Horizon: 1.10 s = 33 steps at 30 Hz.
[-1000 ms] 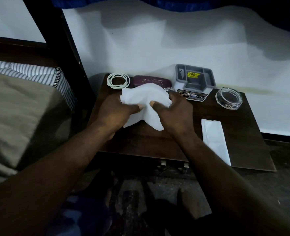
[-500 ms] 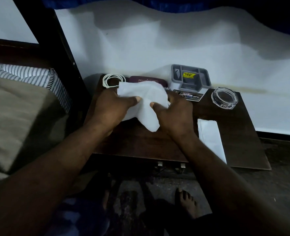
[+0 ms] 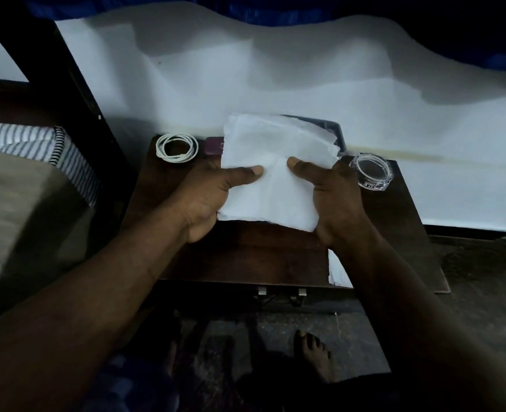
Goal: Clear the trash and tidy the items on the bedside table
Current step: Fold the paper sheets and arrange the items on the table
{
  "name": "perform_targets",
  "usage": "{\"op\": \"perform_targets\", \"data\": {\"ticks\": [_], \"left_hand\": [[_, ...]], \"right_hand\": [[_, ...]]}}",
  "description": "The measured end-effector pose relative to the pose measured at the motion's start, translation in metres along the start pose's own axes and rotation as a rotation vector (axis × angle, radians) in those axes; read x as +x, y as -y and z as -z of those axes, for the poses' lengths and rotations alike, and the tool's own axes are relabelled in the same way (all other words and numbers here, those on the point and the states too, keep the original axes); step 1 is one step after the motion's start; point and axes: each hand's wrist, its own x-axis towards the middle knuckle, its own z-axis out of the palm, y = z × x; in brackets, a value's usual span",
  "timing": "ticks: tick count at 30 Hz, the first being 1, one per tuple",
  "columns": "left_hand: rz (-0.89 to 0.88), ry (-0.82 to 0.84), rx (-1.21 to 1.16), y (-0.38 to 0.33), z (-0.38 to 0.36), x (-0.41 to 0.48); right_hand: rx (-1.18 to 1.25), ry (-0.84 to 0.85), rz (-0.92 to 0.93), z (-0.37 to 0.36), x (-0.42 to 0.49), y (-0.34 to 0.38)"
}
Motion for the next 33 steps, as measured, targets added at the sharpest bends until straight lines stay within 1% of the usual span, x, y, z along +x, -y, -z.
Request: {"op": "perform_targets", "data": {"ticks": [2, 4, 5, 7, 10, 14, 19, 23, 26, 33], "left_hand": [[0.012, -0.016, -0.01, 0.005, -0.009, 0.004], [-0.004, -0.066, -0.009, 0.009, -0.013, 0.01], [-0.02, -0.104, -0.005, 0.01, -0.015, 0.014], [-0.063, -0.177, 0.019, 0.011, -0.017, 0.021], [-0.114, -0.195, 0.107, 0.016, -0.024, 0.027], [-0.106, -0.19, 0.195, 0.025, -0.043, 0.033], [-0.074, -0.223, 0.231, 0.028, -0.066, 0.04], [-0.077, -0.216, 0.253, 0.031, -0.083, 0.041], [-0.078, -0.221, 0.245, 0.032, -0.092, 0.042], [-0.096, -0.257, 0.189, 0.036, -0.1, 0.047]], "right_hand": [[0.005, 0.025, -0.011, 0.007, 0.001, 0.002], [-0.053, 0.061, 0.021, 0.015, 0.002, 0.004], [-0.119, 0.066, 0.047, 0.022, 0.004, 0.006], [-0.305, 0.02, 0.091, 0.035, 0.009, 0.01], [-0.507, -0.044, 0.096, 0.06, 0.016, 0.014], [-0.764, -0.004, 0.041, 0.088, 0.013, 0.008], [-1.135, 0.044, 0.079, 0.114, 0.003, -0.002], [-1.412, 0.079, -0.025, 0.134, 0.001, -0.007], [-1.465, 0.116, -0.09, 0.139, -0.002, -0.016], [-1.544, 0.128, -0.118, 0.133, -0.006, -0.029]]}}
